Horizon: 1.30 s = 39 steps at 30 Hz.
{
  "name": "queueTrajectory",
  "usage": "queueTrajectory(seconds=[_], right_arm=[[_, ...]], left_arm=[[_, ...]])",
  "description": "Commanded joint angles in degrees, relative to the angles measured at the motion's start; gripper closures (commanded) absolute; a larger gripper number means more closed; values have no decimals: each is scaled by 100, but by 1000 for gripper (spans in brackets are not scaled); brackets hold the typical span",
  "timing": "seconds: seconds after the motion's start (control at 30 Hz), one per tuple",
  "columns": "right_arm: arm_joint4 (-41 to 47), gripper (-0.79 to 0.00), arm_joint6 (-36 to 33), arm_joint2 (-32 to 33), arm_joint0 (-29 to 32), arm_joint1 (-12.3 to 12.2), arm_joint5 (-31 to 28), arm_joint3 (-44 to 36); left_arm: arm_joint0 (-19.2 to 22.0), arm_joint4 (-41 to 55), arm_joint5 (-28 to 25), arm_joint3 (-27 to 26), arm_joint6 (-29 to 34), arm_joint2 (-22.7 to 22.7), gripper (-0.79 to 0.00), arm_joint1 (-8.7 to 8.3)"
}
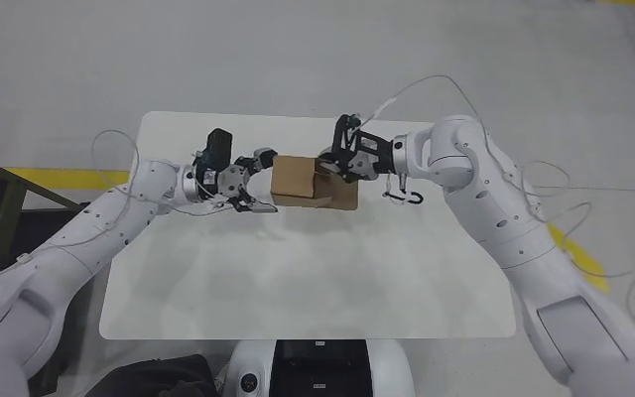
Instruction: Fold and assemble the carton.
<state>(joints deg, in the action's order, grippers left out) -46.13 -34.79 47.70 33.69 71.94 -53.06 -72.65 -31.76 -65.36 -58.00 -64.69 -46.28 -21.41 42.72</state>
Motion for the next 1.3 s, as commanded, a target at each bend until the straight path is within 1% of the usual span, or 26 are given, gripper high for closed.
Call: queueTrajectory(seconds=[0.0, 0.37, 0.43, 0.5, 0.6, 0.63, 0.67, 0.7, 0.8, 0.9, 1.13, 1.2, 1.27], right_arm=[[8, 0, -9, -33, -14, 6, 16, -4], [57, 0, 4, -148, -76, 26, 69, 30], [68, 0, -6, -166, -91, 29, 70, 39], [77, 0, -12, -183, -104, 31, 68, 50], [89, 0, -17, -208, -125, 36, 70, 65], [94, 0, -16, -215, -131, 38, 74, 67], [96, 0, -17, -223, -139, 39, 83, 71], [88, 0, -23, -233, -150, 42, 88, 70], [87, 0, -19, -258, -176, 49, 111, 87], [92, 0, -16, -284, -200, 57, 114, 107], [117, 0, -1, -317, -243, 69, 156, 167], [116, -129, 5, -322, -252, 70, 167, 184], [122, -289, 13, -327, -257, 72, 175, 196]], left_arm=[[15, -27, 0, 1, 0, 38, -785, 14], [85, -97, 0, 18, 0, 167, -785, 72], [88, -90, 0, 24, 0, 171, -662, 80], [91, -87, 0, 31, 0, 166, -597, 85], [72, -26, 0, 46, 0, 161, -573, 90], [69, -9, 0, 56, 0, 163, -545, 90], [68, -8, 0, 67, 0, 172, -453, 90], [68, -6, 0, 73, 0, 183, -391, 91], [77, 17, 0, 81, 0, 221, -391, 92], [91, 58, 0, 90, 0, 250, -409, 93], [131, 132, 0, 83, 0, 324, -382, 88], [142, 161, 0, 77, 0, 351, -382, 84], [153, 182, 0, 77, 0, 379, -379, 80]])
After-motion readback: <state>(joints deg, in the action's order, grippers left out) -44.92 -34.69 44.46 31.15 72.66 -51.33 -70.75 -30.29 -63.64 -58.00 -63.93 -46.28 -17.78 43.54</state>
